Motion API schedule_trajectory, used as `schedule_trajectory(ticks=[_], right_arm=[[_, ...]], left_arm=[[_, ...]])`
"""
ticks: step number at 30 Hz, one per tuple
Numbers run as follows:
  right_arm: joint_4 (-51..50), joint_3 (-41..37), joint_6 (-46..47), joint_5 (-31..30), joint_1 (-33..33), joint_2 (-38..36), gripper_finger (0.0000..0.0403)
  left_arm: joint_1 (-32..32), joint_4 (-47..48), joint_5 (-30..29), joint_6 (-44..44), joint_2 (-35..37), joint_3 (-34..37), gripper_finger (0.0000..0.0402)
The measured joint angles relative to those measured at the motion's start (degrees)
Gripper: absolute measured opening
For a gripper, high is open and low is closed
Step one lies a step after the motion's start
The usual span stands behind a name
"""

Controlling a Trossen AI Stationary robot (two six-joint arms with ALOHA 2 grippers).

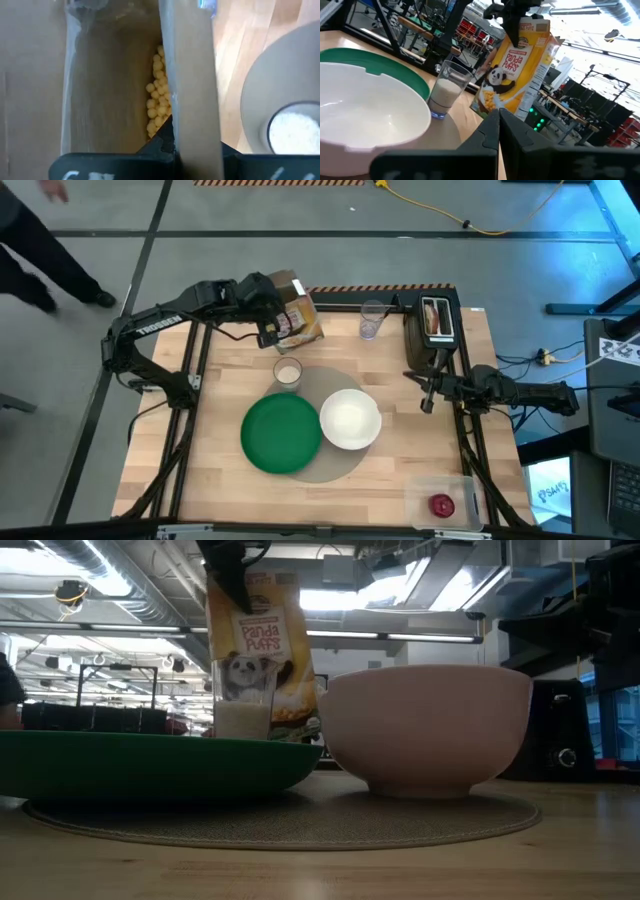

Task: Arrange a breakfast setting
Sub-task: Pour the cereals from cereal box into the white bowl

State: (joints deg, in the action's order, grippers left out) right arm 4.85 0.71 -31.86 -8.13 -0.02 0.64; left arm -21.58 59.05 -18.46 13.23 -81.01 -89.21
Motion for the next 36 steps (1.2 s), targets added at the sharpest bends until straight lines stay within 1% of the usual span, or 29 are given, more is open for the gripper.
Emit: schedule_trajectory(ticks=[5, 9, 11, 16, 23, 26, 32, 36], right_arm=[[0.24, 0.02, 0.11, -0.94, 0.00, 0.00, 0.0005], [1.58, 0.02, 1.02, -1.94, 0.00, 0.00, 0.0029], [2.23, 0.02, 1.19, -2.32, -0.01, 0.00, 0.0050], [2.66, 0.04, 1.95, -6.26, 0.01, 0.02, 0.0116], [2.75, 0.04, 3.00, -6.56, -0.01, 0.04, 0.0200], [2.81, 0.04, 3.72, -7.79, 0.00, 0.03, 0.0230], [4.00, 0.04, 6.19, -7.84, -0.02, 0.04, 0.0284], [6.80, 0.04, 6.17, -8.92, -0.02, 0.04, 0.0312]], left_arm=[[1.04, -4.97, 1.60, 0.87, 0.00, 0.00, 0.0000], [1.92, -8.66, 2.78, 0.87, 0.00, 0.00, 0.0000], [2.34, -10.00, 2.82, 0.90, 0.00, 0.00, 0.0000], [3.65, -12.99, 3.21, 0.90, 0.25, 0.00, 0.0000], [6.79, -19.14, 3.16, 0.96, 2.32, -0.03, 0.0000], [8.15, -21.88, 4.20, 0.94, 3.27, -0.05, 0.0000], [10.69, -26.04, 7.32, 0.92, 4.09, -0.07, 0.0000], [12.22, -27.27, 7.67, 0.94, 4.09, -0.07, 0.0000]])
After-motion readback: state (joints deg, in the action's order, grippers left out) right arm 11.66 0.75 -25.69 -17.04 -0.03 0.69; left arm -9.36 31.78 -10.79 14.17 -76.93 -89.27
